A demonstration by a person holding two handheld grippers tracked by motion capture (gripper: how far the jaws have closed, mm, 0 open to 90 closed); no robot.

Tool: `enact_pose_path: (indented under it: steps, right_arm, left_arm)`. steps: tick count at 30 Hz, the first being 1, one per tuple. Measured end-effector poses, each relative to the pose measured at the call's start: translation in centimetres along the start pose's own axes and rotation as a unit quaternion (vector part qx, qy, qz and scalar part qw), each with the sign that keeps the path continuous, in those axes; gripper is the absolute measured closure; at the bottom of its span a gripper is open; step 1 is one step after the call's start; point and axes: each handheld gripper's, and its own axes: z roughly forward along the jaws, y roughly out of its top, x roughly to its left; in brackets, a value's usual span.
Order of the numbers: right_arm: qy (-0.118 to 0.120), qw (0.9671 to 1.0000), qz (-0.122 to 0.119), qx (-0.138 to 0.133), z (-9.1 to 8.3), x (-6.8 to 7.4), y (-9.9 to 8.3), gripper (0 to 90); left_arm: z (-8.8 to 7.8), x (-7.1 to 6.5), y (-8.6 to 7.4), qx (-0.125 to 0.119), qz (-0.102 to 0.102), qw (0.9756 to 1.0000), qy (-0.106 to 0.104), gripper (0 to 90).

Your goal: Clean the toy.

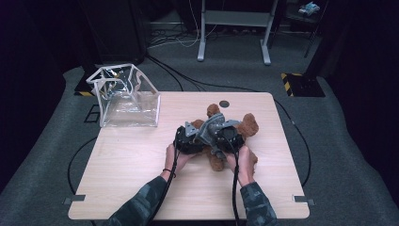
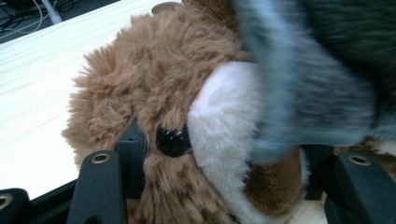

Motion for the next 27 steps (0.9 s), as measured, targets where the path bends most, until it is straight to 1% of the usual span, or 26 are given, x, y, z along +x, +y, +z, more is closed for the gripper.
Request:
enact_pose_path:
  steps: [1, 2, 4, 5, 6, 7, 8, 9, 10, 11, 13, 14, 15, 16, 17, 18, 19, 20, 21, 22, 23, 24, 25, 27]
  right_arm:
    - [-0.002, 1.0, 0.001, -0.001, -0.2, -0.4, -0.3, 74.4]
    - [-0.002, 1.0, 0.006, 0.0, -0.3, -0.7, -0.6, 74.5]
    - [-0.006, 0.9998, 0.016, 0.003, -0.9, -1.6, -1.2, 74.6]
    - [-0.009, 0.9998, 0.017, 0.001, -1.1, -2.2, -1.6, 74.6]
    - [-0.012, 0.9996, 0.024, 0.002, -1.3, -2.9, -1.9, 74.6]
    - [-0.023, 0.9993, 0.03, 0.003, -1.6, -3.4, -2.3, 74.6]
    - [-0.04, 0.9986, 0.036, 0.002, -1.8, -4.2, -2.8, 74.5]
    - [-0.051, 0.9979, 0.041, 0.006, -1.9, -4.8, -3.1, 74.5]
    - [-0.063, 0.9966, 0.052, 0.012, -1.9, -5.6, -3.6, 74.5]
    - [-0.07, 0.9955, 0.06, 0.021, -1.8, -6.3, -4.1, 74.4]
    - [-0.069, 0.9943, 0.076, 0.026, -1.5, -7.5, -5.0, 74.3]
    - [-0.069, 0.9943, 0.078, 0.025, -1.7, -7.6, -5.0, 74.3]
    - [-0.071, 0.9941, 0.078, 0.024, -1.8, -7.4, -4.9, 74.2]
    - [-0.074, 0.9945, 0.073, 0.016, -2.2, -6.9, -4.5, 74.1]
    - [-0.072, 0.9954, 0.063, 0.005, -2.5, -6.4, -3.9, 74.1]
    - [-0.065, 0.9962, 0.058, -0.006, -2.9, -5.7, -3.3, 74.1]
    - [-0.055, 0.9971, 0.05, -0.015, -3.2, -5.0, -2.7, 74.0]
    - [-0.045, 0.9979, 0.04, -0.022, -3.3, -4.1, -2.0, 74.0]
    - [-0.036, 0.9986, 0.03, -0.025, -3.2, -3.2, -1.4, 73.9]
    - [-0.028, 0.9991, 0.021, -0.025, -3.0, -2.3, -0.9, 73.9]
    - [-0.022, 0.9994, 0.014, -0.022, -2.7, -1.7, -0.5, 73.8]
    - [-0.014, 0.9998, 0.006, -0.015, -1.9, -0.8, -0.1, 73.7]
    - [-0.01, 0.9999, 0.004, -0.011, -1.3, -0.3, 0.0, 73.7]
    - [-0.009, 1.0, 0.003, -0.003, -0.3, 0.0, -0.1, 73.7]
  left_arm:
    - [0.0, 0.0, 0.0, 0.003, -0.001, 1.0, -0.004, 37.9]
    - [0.0, 0.1, 0.1, 0.004, 0.002, 1.0, -0.002, 37.9]
    - [0.1, 0.2, 0.2, 0.007, -0.002, 1.0, -0.006, 37.9]
    - [0.1, 0.4, 0.3, 0.007, -0.003, 0.9999, -0.009, 37.9]
    - [0.1, 0.4, 0.4, 0.01, -0.005, 0.9999, -0.011, 37.8]
    - [0.2, 0.6, 0.5, 0.013, -0.01, 0.9998, -0.014, 37.9]
    - [0.2, 0.6, 0.5, 0.014, -0.011, 0.9997, -0.016, 37.9]
    - [0.3, 0.8, 0.6, 0.016, -0.013, 0.9996, -0.019, 37.9]
    - [0.3, 0.9, 0.7, 0.02, -0.011, 0.9995, -0.023, 37.9]
    - [0.4, 1.0, 0.8, 0.021, -0.018, 0.9993, -0.025, 37.9]
    - [0.5, 1.2, 1.2, 0.033, -0.017, 0.9988, -0.031, 37.9]
    - [0.5, 1.3, 1.3, 0.039, -0.016, 0.9986, -0.032, 37.9]
    - [0.6, 1.4, 1.4, 0.04, -0.02, 0.9985, -0.033, 37.9]
    - [0.7, 1.6, 1.5, 0.044, -0.022, 0.9981, -0.036, 37.9]
    - [0.7, 1.8, 1.5, 0.047, -0.022, 0.9979, -0.039, 38.0]
    - [0.8, 1.9, 1.6, 0.047, -0.027, 0.9977, -0.042, 37.9]
    - [0.8, 1.9, 1.7, 0.051, -0.025, 0.9975, -0.043, 38.0]
    - [0.9, 2.0, 1.8, 0.054, -0.023, 0.9973, -0.043, 37.9]
    - [0.9, 2.0, 1.9, 0.054, -0.025, 0.9972, -0.044, 37.9]
    - [1.0, 2.0, 1.9, 0.055, -0.027, 0.9972, -0.044, 38.0]
    - [1.0, 2.1, 2.0, 0.057, -0.028, 0.9969, -0.046, 37.9]
    - [1.0, 2.1, 2.0, 0.057, -0.028, 0.9969, -0.046, 38.0]
    - [1.1, 2.3, 2.1, 0.062, -0.025, 0.9965, -0.05, 37.9]
    - [1.2, 2.4, 2.1, 0.063, -0.028, 0.9963, -0.051, 38.0]
